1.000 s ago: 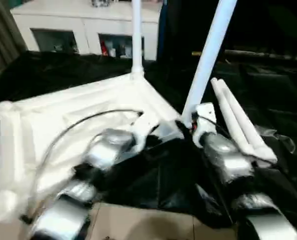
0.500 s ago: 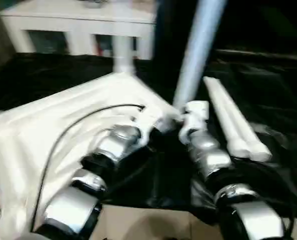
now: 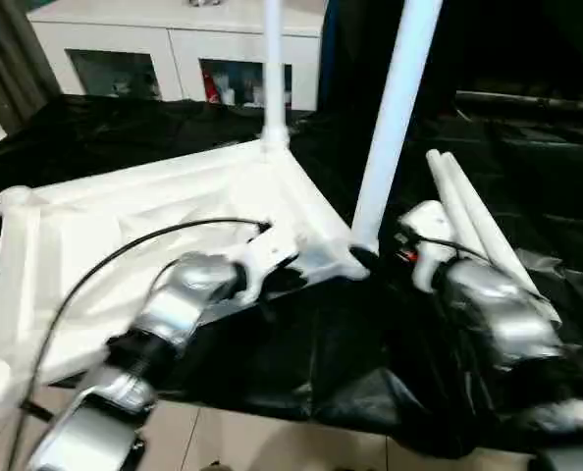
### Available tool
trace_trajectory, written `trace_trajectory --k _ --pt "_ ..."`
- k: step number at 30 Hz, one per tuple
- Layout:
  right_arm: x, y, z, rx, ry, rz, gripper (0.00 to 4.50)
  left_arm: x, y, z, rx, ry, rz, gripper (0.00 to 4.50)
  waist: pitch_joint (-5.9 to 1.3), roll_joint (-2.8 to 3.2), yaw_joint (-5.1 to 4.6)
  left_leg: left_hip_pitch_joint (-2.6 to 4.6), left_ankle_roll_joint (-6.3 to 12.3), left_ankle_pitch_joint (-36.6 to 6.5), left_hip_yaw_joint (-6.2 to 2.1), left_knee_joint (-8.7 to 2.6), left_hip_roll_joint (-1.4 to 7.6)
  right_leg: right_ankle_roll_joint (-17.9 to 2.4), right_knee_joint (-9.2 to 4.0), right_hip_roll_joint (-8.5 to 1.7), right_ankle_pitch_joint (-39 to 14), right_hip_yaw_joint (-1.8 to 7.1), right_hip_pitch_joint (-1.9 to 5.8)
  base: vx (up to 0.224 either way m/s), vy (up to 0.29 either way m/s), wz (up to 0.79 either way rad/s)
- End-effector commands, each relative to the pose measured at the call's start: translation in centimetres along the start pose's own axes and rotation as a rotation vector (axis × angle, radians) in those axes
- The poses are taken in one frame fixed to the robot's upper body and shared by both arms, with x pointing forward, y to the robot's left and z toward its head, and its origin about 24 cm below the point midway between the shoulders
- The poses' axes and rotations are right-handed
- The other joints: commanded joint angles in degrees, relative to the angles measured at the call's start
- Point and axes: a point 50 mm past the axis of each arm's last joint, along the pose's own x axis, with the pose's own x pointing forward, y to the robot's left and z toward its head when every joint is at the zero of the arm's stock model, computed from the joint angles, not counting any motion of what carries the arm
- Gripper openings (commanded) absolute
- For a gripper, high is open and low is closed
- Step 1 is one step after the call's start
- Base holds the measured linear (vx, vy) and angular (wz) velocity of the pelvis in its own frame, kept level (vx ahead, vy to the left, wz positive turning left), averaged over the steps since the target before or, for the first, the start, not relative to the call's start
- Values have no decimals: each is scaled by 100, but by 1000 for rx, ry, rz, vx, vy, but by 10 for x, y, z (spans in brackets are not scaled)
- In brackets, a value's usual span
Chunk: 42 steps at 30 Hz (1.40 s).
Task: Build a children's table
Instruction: Rotate leg to tighten
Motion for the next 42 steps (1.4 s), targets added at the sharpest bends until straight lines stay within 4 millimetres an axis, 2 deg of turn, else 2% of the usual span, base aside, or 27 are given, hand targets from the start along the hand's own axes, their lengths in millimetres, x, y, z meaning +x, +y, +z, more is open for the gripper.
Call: trace_trajectory --k 1,3,4,7,8,10,14,18,24,27,28,31,33,37,39,40,41,42 --pt "-3 11 2 2 19 147 448 -2 -7 13 62 -68 -74 0 -410 -61 19 -72 730 -628 52 -331 86 -709 -392 -326 -1699 337 469 0 0 0" --pt "-6 12 -1 -40 62 182 448 -6 -9 14 84 -75 -113 0 -405 -65 15 -72 612 -713 37 -352 109 -638 -410 -338 -1922 332 457 0 0 0" --pt "-6 12 -1 -49 68 184 448 -7 -10 14 86 -76 -120 0 -389 -64 9 -53 556 -788 55 -354 91 -586 -456 -329 -2104 335 430 0 0 0" --pt "-3 11 -3 -56 88 187 448 -11 -18 17 107 -83 -189 0 -390 -80 12 -42 451 -804 40 -361 97 -515 -459 -338 -2308 330 419 0 0 0" --pt "-2 12 -3 -53 87 191 448 -11 -19 17 108 -83 -195 0 -386 -103 5 -53 458 -760 46 -363 96 -513 -463 -334 -2278 336 419 0 0 0" --pt "0 13 -2 -55 86 192 448 -11 -19 17 110 -81 -195 0 -395 -90 25 -26 476 -710 52 -354 102 -536 -453 -328 -2192 346 392 0 0 0" --pt "1 15 -4 -73 119 230 448 -12 -19 16 113 -69 -183 0 -402 -109 48 -74 501 -569 45 -350 99 -545 -407 -328 -2021 346 429 0 0 0" --pt "0 14 -5 -63 118 228 419 -13 -19 16 114 -64 -182 0 -410 -111 52 -80 507 -493 44 -344 95 -543 -393 -331 -1939 350 431 0 0 0" --pt "-1 13 -7 -58 125 228 352 -13 -18 15 110 -59 -180 0 -409 -108 45 -79 523 -505 45 -343 98 -580 -387 -324 -1873 351 430 0 0 0" --pt "-1 13 -8 -56 126 228 339 -13 -18 15 108 -58 -180 0 -408 -94 48 -78 508 -540 46 -342 93 -562 -401 -330 -1942 350 432 0 0 0" --pt "-1 13 -8 -55 126 228 318 -13 -18 15 107 -57 -180 0 -409 -98 50 -78 504 -543 48 -341 89 -554 -404 -326 -1944 348 434 0 0 0" --pt "-1 13 -9 -47 126 228 309 -13 -17 15 104 -55 -179 0 -412 -96 49 -79 500 -527 44 -342 93 -562 -395 -323 -1910 348 435 0 0 0" --pt "0 14 -10 -34 118 224 280 -14 -17 14 99 -54 -180 0 -412 -92 47 -79 502 -539 43 -340 95 -574 -395 -322 -1896 345 434 0 0 0" --pt "7 12 -12 49 63 148 274 -13 -15 12 67 -58 -150 0 -411 -85 30 -83 454 -579 39 -346 94 -589 -401 -333 -1948 340 438 0 0 0" --pt "16 8 -16 111 50 10 268 -10 -8 12 33 -53 -77 0 -397 -82 -29 -66 374 -623 41 -353 83 -589 -429 -319 -2049 325 415 0 0 0" --pt "16 8 -16 111 50 10 267 -10 -8 12 33 -53 -77 0 -397 -82 -29 -66 374 -623 41 -353 83 -589 -429 -319 -2049 325 415 0 0 0" --pt "25 8 -21 162 46 -96 267 -4 -1 12 -2 -45 -10 0 -401 -99 -67 -78 339 -652 45 -347 63 -497 -449 -321 -2205 320 427 0 0 0" --pt "33 10 -23 204 41 -162 267 0 4 13 -30 -41 47 0 -387 -92 -76 -52 327 -679 49 -352 57 -475 -479 -314 -2298 318 402 0 0 0"
